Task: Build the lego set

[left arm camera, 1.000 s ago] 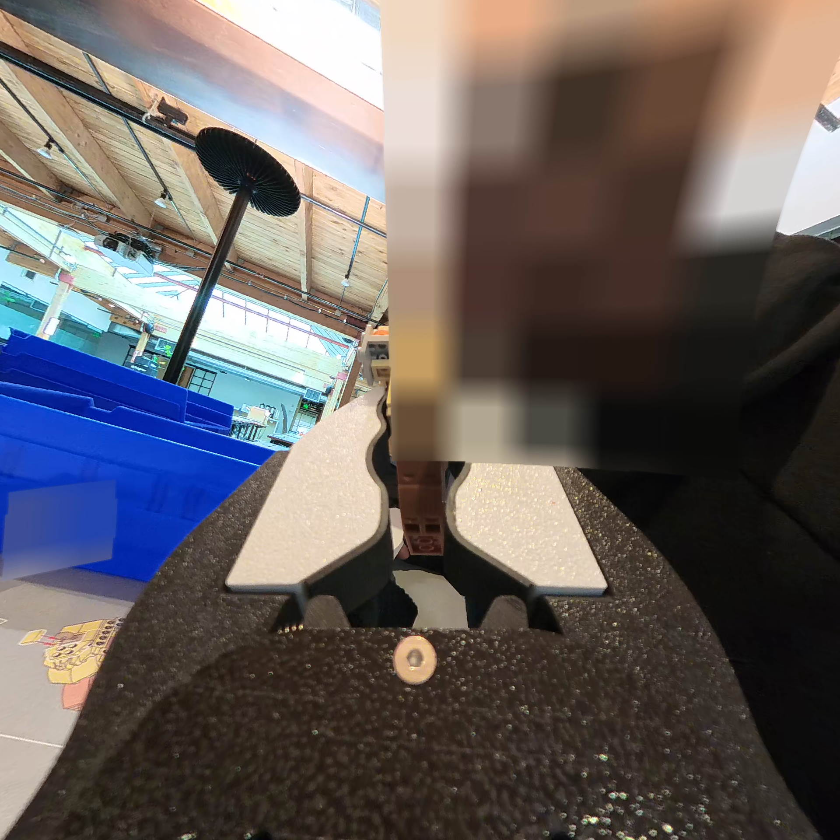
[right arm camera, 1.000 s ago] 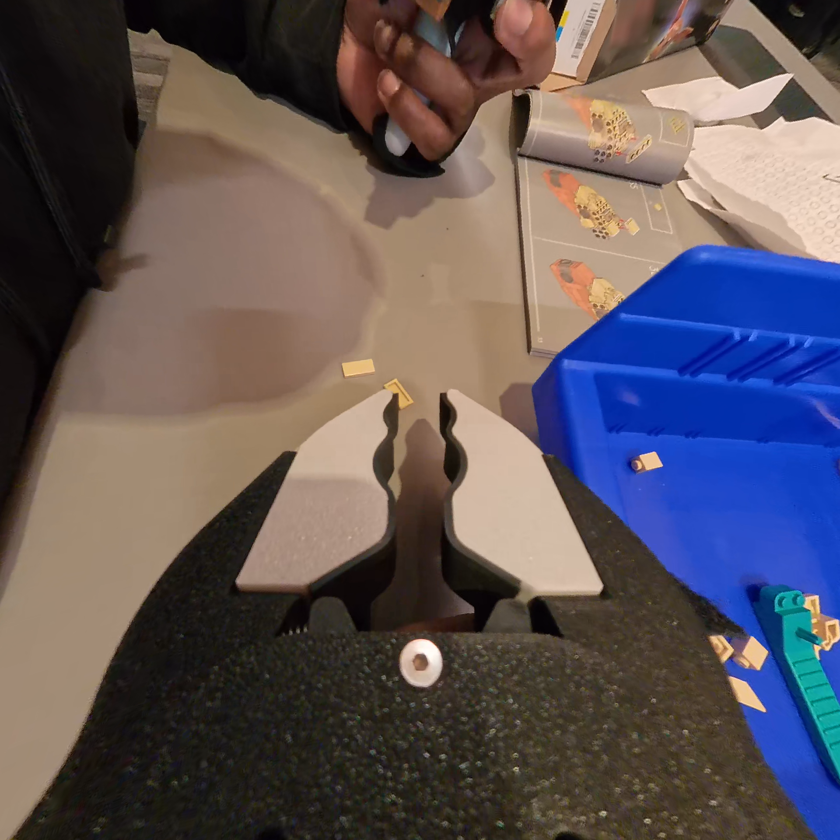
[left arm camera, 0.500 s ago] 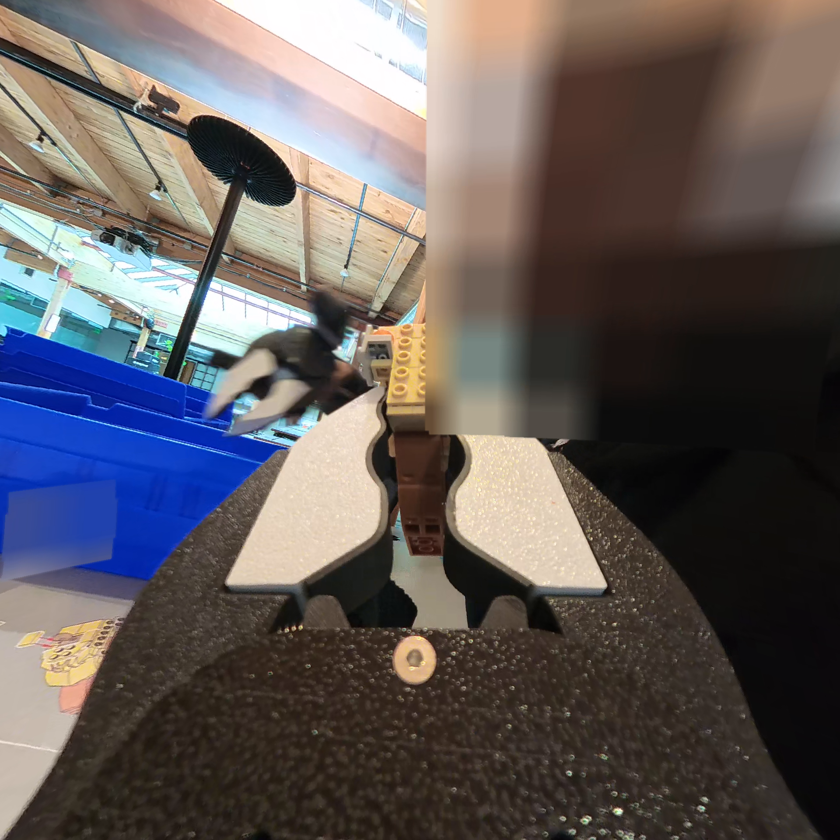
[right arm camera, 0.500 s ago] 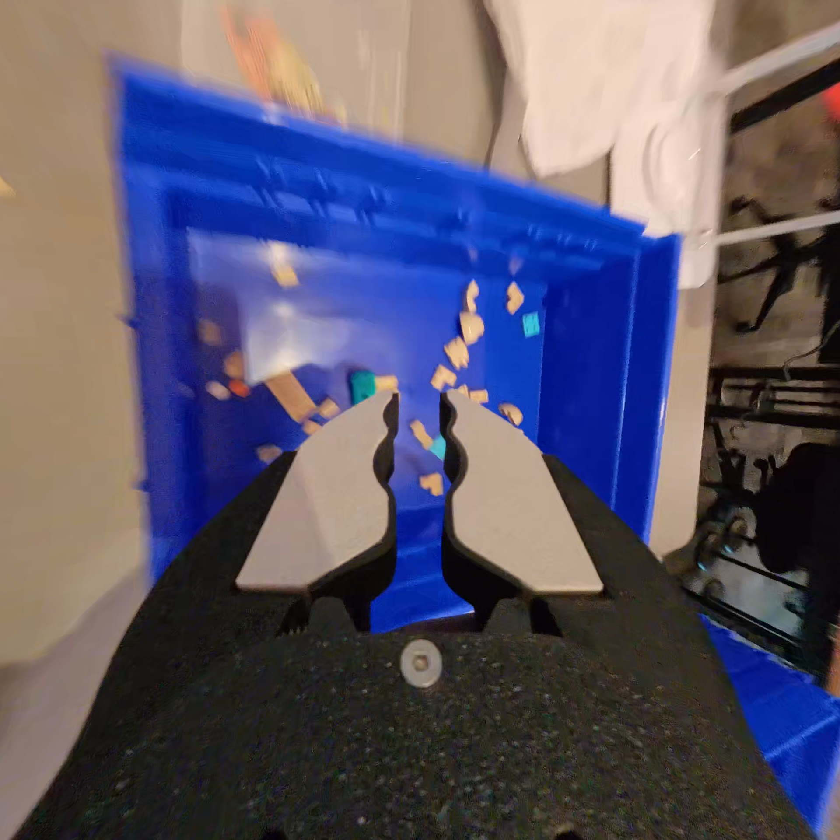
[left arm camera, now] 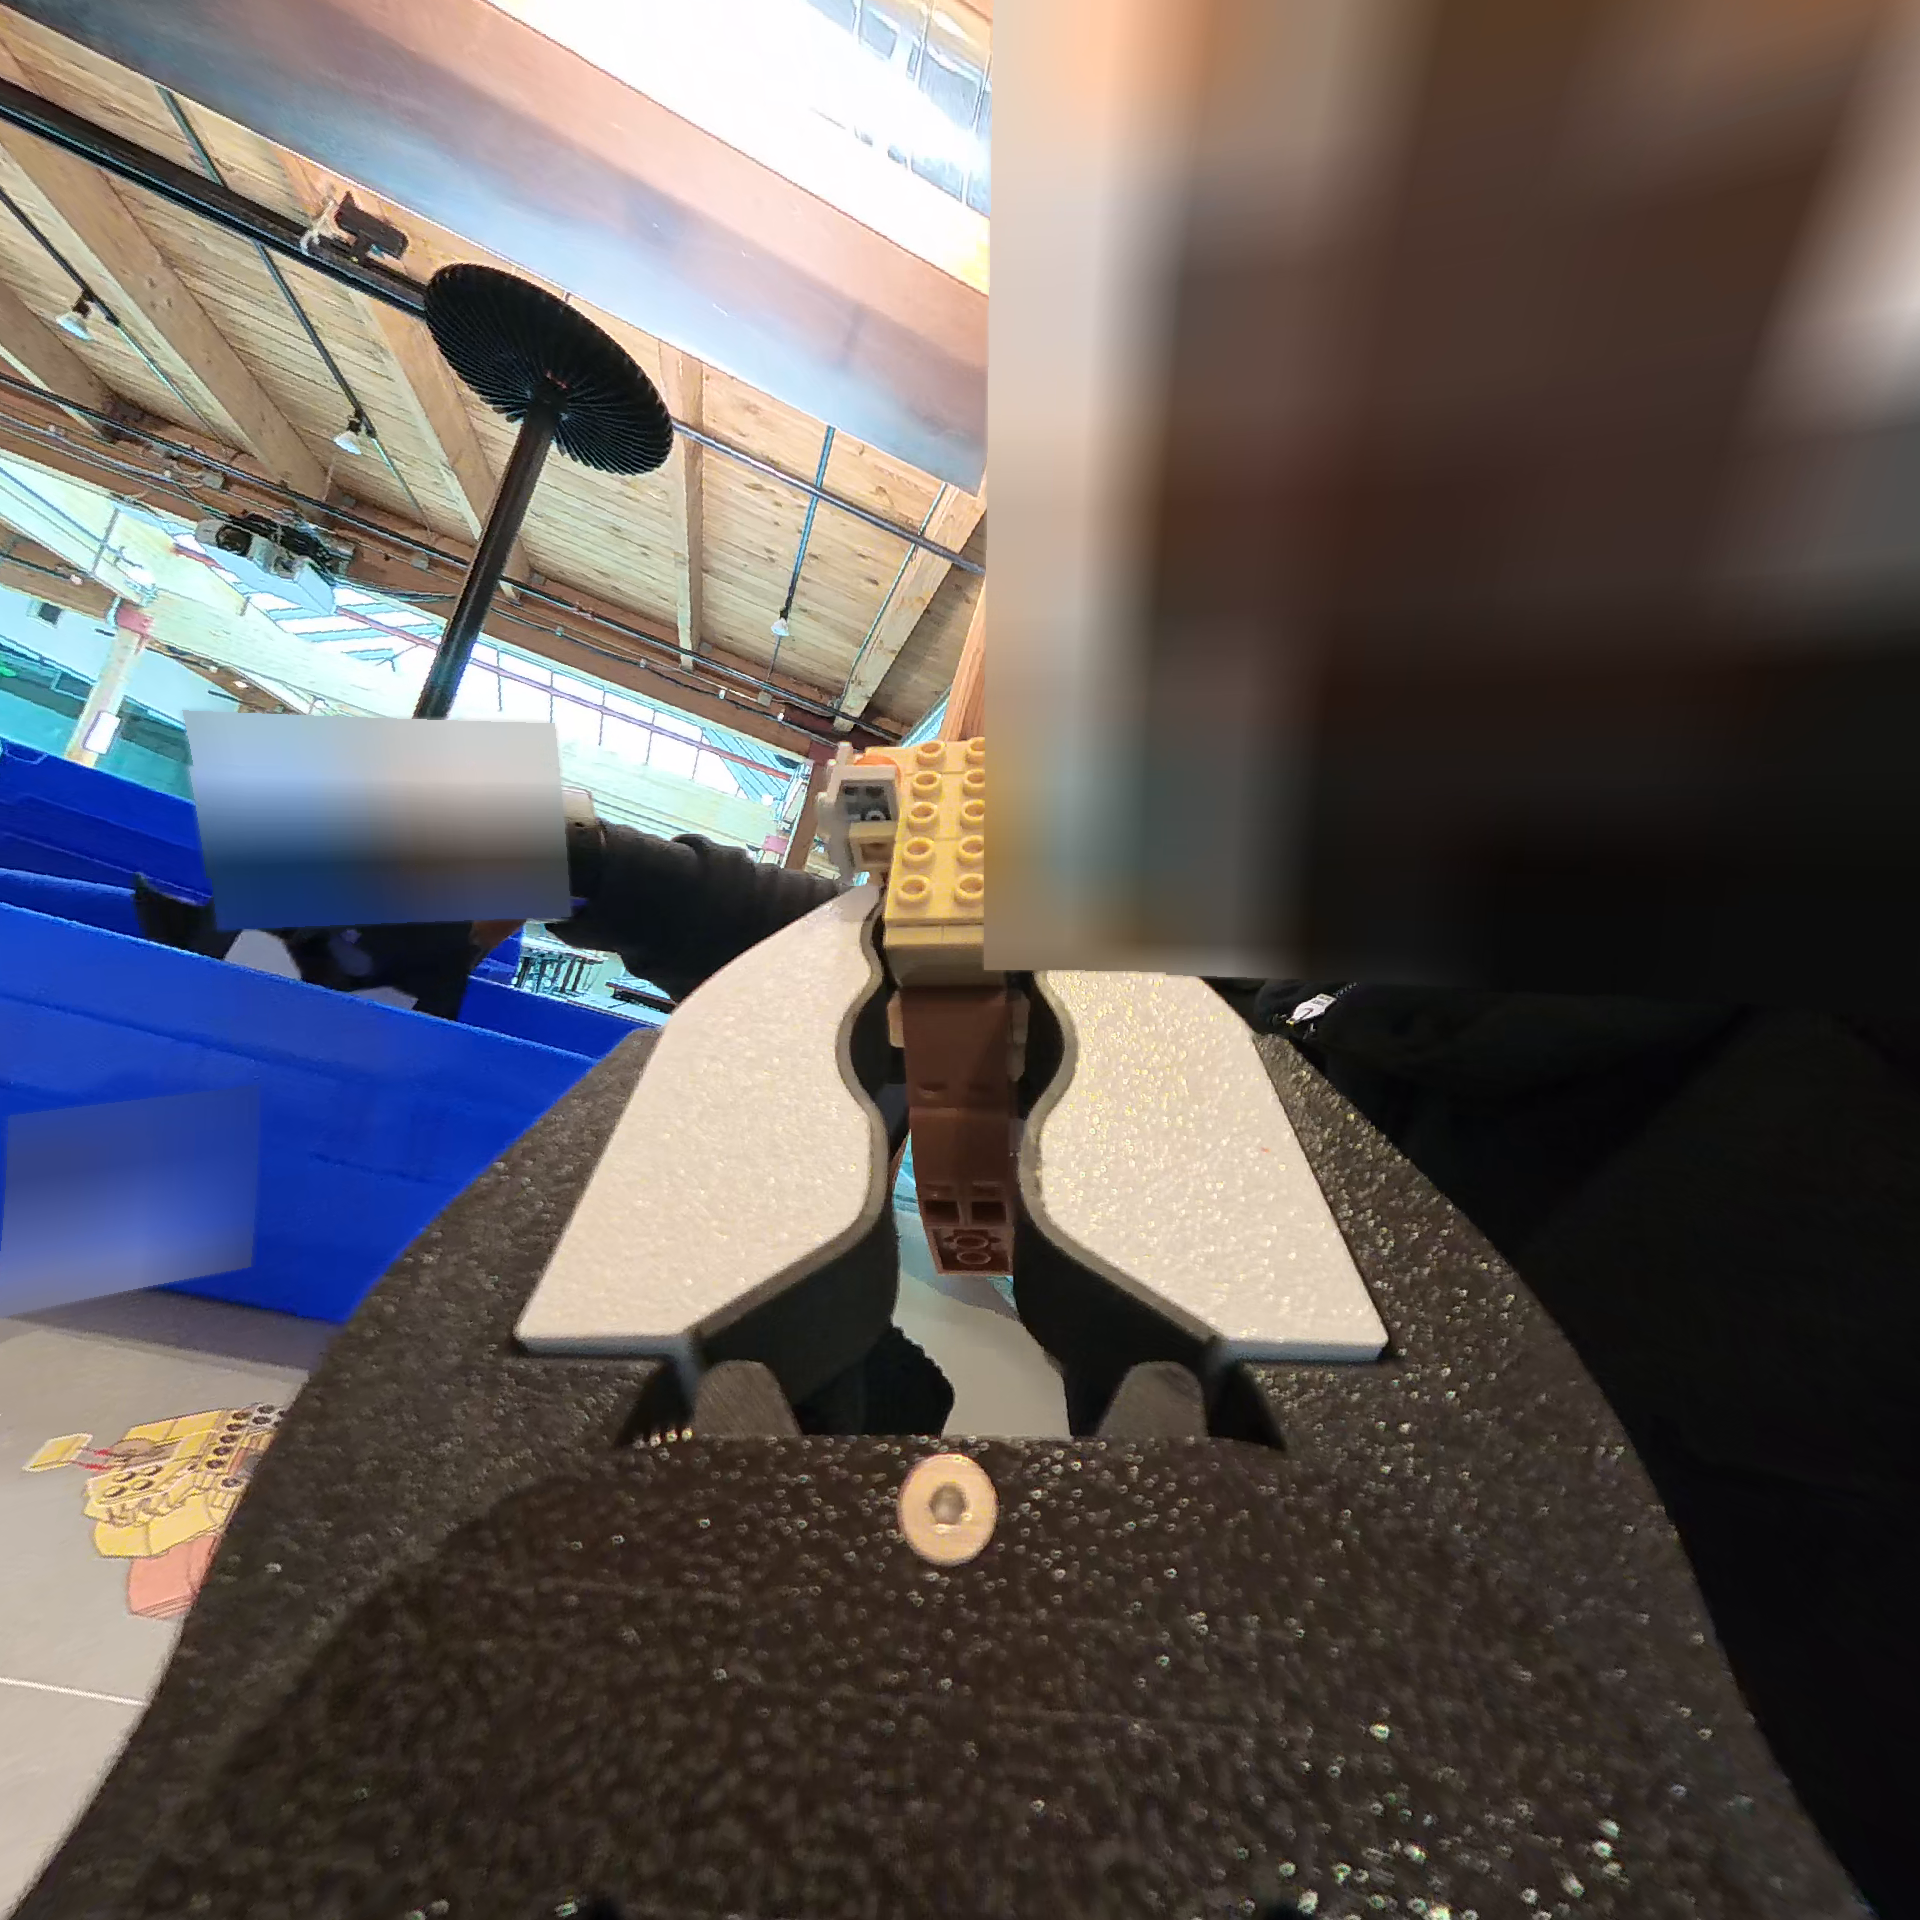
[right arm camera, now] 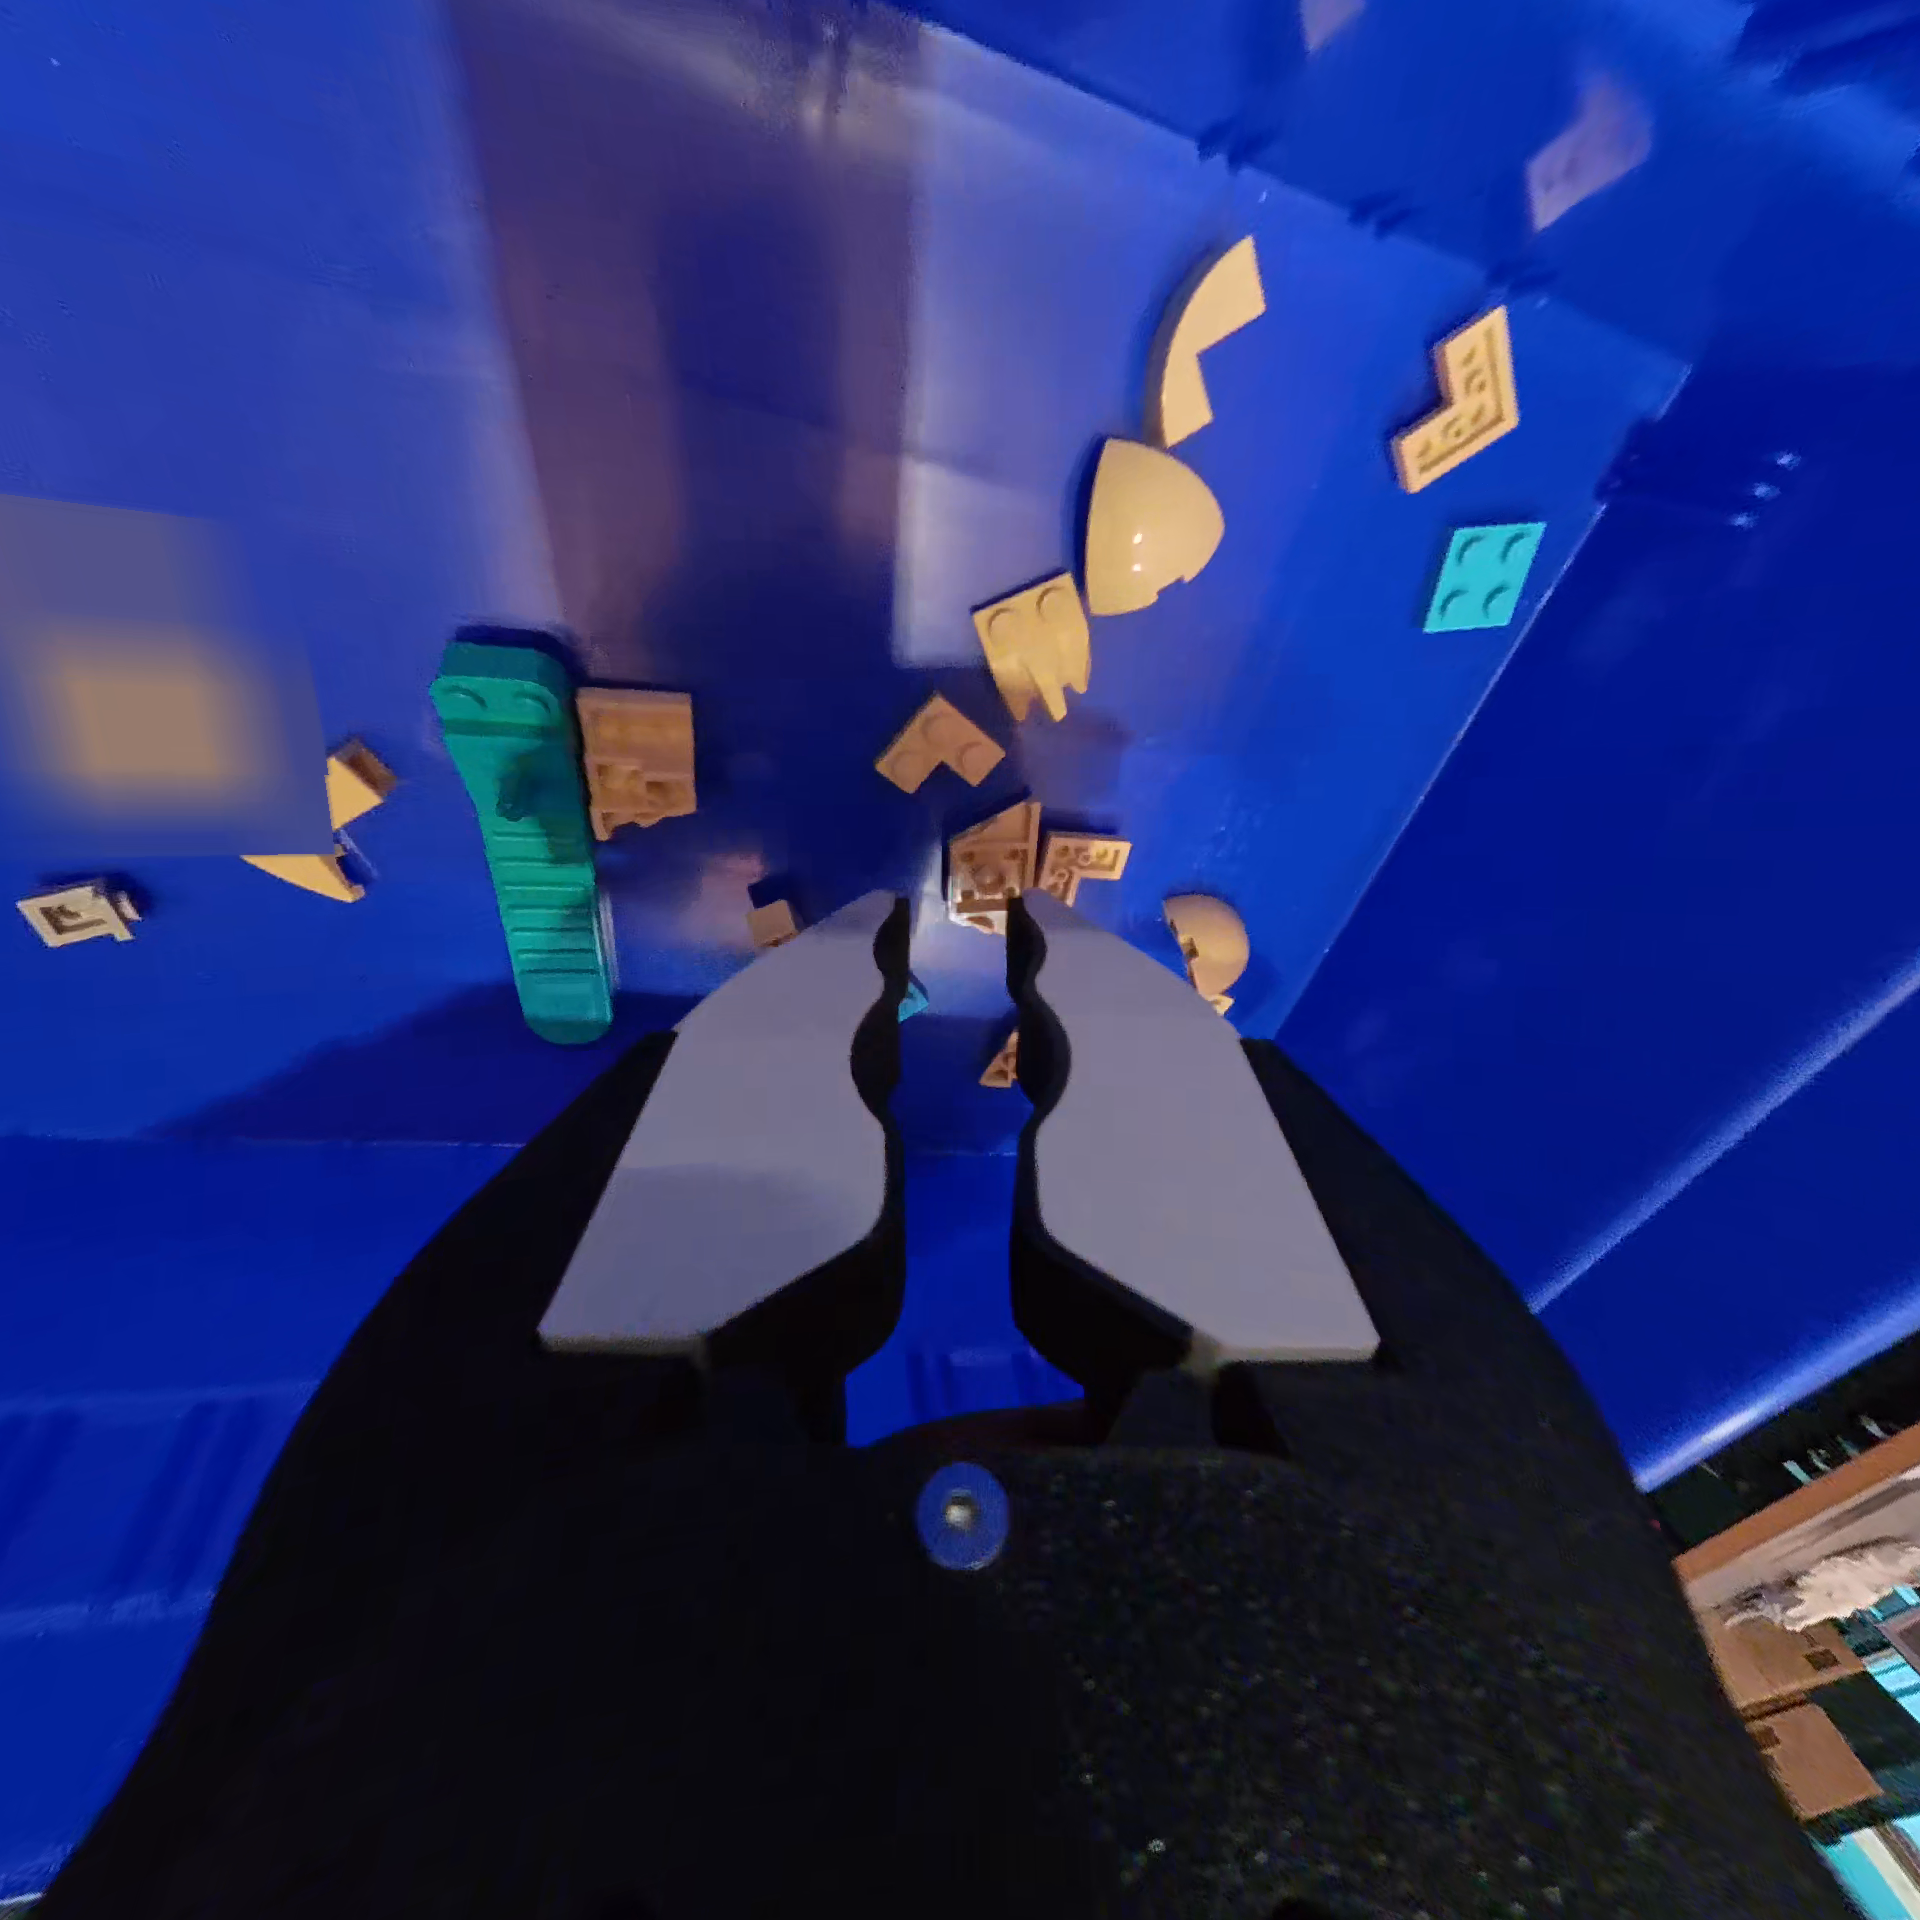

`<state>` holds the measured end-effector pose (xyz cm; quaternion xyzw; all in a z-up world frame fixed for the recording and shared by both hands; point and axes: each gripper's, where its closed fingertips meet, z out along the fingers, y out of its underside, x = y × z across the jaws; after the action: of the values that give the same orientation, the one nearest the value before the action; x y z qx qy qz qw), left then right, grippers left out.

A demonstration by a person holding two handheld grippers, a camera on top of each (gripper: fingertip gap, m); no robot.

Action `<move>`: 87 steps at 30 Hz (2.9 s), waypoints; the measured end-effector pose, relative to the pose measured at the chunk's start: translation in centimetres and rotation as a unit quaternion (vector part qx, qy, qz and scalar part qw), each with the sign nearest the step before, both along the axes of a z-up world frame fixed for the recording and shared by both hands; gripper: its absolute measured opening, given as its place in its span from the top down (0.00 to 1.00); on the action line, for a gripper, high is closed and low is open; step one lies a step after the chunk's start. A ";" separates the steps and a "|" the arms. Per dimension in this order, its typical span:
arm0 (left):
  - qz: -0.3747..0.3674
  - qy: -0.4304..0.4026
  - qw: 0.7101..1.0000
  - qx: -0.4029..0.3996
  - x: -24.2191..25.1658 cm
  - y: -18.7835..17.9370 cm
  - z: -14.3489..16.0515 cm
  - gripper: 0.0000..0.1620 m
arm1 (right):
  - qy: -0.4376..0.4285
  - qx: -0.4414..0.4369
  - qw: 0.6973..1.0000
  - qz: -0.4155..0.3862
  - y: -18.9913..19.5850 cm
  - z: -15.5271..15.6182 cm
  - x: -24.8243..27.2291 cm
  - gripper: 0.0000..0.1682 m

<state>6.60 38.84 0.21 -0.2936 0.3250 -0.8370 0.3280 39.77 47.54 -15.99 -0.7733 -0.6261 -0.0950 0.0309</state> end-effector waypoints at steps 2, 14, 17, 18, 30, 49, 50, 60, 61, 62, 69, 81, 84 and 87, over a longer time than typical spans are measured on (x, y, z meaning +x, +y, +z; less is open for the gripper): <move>0.000 0.000 1.000 0.000 0.0 0.0 0.0 0.87 | -0.011 -0.004 1.000 0.000 0.2 -0.4 0.4 0.89; -0.001 0.002 1.000 0.006 0.1 -0.2 0.0 0.87 | -0.016 -0.043 0.999 -0.017 -0.1 -1.1 0.5 0.95; -0.001 0.003 1.000 0.011 0.1 -0.5 0.0 0.87 | -0.021 -0.037 0.999 -0.022 0.1 -1.0 0.8 0.96; -0.001 0.004 1.000 0.013 0.1 -0.5 0.0 0.87 | -0.020 -0.041 0.999 -0.027 -0.1 -1.0 0.8 0.96; 0.013 0.012 0.999 0.028 0.3 -0.8 -0.1 0.87 | 0.249 0.008 0.968 -0.039 -11.4 9.1 -10.6 0.96; 0.030 0.027 0.997 0.066 1.2 -1.9 -0.5 0.87 | 0.316 -0.040 0.948 -0.027 -20.7 -0.1 -21.0 0.97; 0.028 0.027 0.997 0.064 1.2 -1.9 -0.5 0.87 | 0.327 -0.043 0.943 -0.032 -20.7 -0.1 -21.2 0.96; 0.003 0.023 0.998 0.055 1.4 -2.7 -0.4 0.87 | 0.351 -0.033 0.932 -0.080 -20.2 -0.8 -21.1 0.95; 0.002 0.023 0.998 0.055 1.4 -2.7 -0.4 0.87 | 0.354 -0.030 0.931 -0.086 -20.0 -0.8 -20.9 0.94; 0.002 0.024 0.998 0.055 1.4 -2.7 -0.5 0.87 | 0.354 -0.027 0.930 -0.093 -19.9 -0.8 -20.7 0.93; -0.001 0.023 0.998 0.053 1.4 -2.8 -0.4 0.87 | 0.364 -0.006 0.924 -0.113 -19.7 -0.4 -20.2 0.91; -0.001 0.027 0.998 0.064 1.5 -3.2 -0.5 0.87 | 0.390 0.006 0.912 -0.126 -19.2 0.5 -21.9 0.95; -0.001 0.027 0.997 0.066 1.5 -3.3 -0.5 0.87 | 0.407 -0.017 0.898 -0.164 -19.0 0.4 -21.9 0.98; -0.003 0.028 0.997 0.067 1.5 -3.4 -0.5 0.87 | 0.443 -0.065 0.864 -0.230 -19.0 0.7 -21.8 0.98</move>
<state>8.09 35.46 -0.34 -0.2932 0.3899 -0.8060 0.3351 17.93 28.51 -15.28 -0.8563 -0.3553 0.2942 0.2324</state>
